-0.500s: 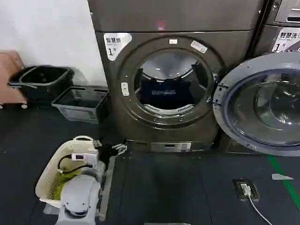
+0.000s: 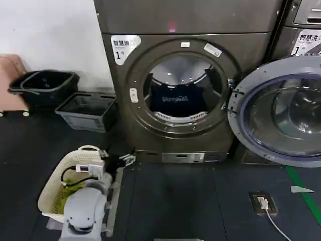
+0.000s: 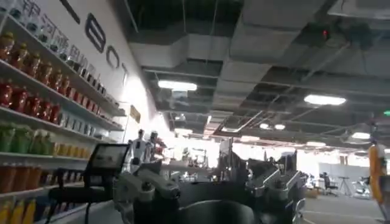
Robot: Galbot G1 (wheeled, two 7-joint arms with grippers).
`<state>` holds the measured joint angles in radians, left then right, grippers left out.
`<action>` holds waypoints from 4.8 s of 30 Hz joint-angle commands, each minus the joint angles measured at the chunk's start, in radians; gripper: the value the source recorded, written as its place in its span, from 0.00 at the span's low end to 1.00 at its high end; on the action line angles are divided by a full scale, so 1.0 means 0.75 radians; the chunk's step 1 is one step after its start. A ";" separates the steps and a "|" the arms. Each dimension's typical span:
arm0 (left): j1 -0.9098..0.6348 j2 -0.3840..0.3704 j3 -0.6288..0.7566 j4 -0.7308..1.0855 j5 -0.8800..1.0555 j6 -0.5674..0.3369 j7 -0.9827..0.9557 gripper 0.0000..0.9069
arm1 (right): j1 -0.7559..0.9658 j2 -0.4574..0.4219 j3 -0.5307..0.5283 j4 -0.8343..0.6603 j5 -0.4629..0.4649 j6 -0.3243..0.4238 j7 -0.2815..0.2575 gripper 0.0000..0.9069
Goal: Grasp the clothes from the dryer.
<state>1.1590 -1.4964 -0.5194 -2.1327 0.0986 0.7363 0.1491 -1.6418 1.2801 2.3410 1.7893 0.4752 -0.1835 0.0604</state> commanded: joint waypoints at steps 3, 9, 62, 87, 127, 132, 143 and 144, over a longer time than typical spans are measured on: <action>0.001 0.001 -0.001 -0.004 -0.003 0.065 0.002 1.00 | -0.001 0.002 -0.009 -0.010 0.011 0.026 0.028 1.00; 0.002 0.002 -0.001 -0.003 -0.006 0.065 0.003 1.00 | -0.007 0.004 -0.006 -0.014 0.015 0.024 0.032 1.00; -0.002 -0.008 0.005 0.025 -0.012 0.065 -0.012 1.00 | -0.005 0.016 -0.014 -0.065 0.012 0.041 0.034 1.00; 0.002 -0.013 0.012 0.020 -0.016 0.065 0.004 1.00 | -0.018 0.037 0.013 -0.090 0.097 0.120 0.092 1.00; -0.023 -0.004 0.029 0.045 0.008 0.065 0.018 1.00 | -0.017 0.059 -0.011 -0.067 0.138 0.176 0.084 1.00; -0.015 0.002 0.029 0.043 0.058 0.065 0.065 1.00 | -0.021 0.057 -0.011 -0.067 0.138 0.175 0.081 1.00; -0.005 0.003 0.025 0.043 0.075 0.065 0.109 1.00 | -0.018 0.066 -0.015 -0.057 0.134 0.174 0.075 1.00; -0.005 0.002 0.025 0.044 0.072 0.065 0.108 1.00 | -0.018 0.067 -0.016 -0.055 0.134 0.174 0.074 1.00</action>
<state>1.1549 -1.4958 -0.4995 -2.0975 0.1417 0.7363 0.2149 -1.6551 1.3311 2.3281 1.7470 0.5762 -0.0527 0.1161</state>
